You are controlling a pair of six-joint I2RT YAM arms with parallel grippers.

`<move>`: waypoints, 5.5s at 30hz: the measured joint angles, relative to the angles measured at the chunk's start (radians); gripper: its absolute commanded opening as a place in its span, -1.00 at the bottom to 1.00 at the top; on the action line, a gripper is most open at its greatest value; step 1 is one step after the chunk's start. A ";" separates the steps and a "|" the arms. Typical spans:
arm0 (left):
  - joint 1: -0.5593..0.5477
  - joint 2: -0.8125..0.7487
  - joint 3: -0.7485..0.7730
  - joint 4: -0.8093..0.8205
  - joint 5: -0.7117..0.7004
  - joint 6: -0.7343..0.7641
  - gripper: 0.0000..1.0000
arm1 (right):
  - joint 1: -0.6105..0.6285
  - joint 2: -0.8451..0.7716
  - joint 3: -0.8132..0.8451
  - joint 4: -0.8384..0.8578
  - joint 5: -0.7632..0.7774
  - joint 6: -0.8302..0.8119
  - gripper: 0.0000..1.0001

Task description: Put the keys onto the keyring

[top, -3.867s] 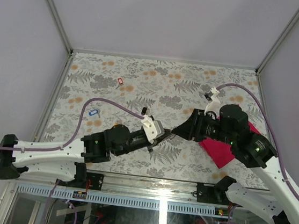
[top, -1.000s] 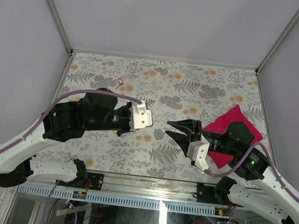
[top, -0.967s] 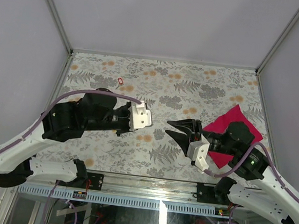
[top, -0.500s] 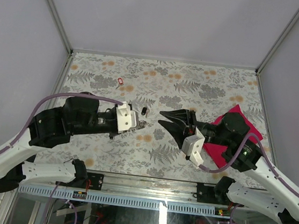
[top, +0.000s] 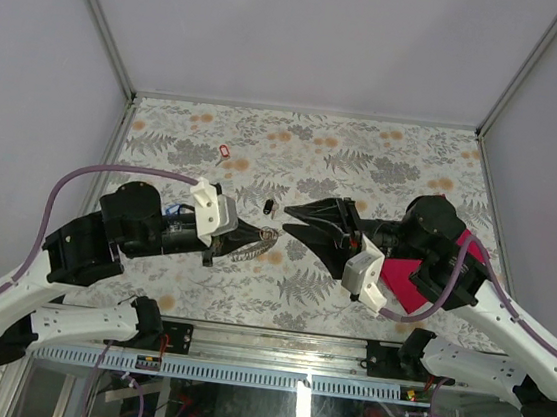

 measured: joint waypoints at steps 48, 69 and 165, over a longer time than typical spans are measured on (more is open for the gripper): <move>0.000 -0.002 -0.034 0.088 0.029 -0.115 -1.00 | 0.032 0.034 0.016 -0.140 -0.044 -0.049 -0.51; 0.000 0.014 -0.034 0.087 0.044 -0.115 -1.00 | 0.037 0.032 0.016 -0.142 -0.047 -0.029 -0.89; -0.005 -0.135 -0.376 0.623 0.174 -0.338 -0.49 | 0.042 -0.124 -0.371 0.592 0.132 1.333 -1.00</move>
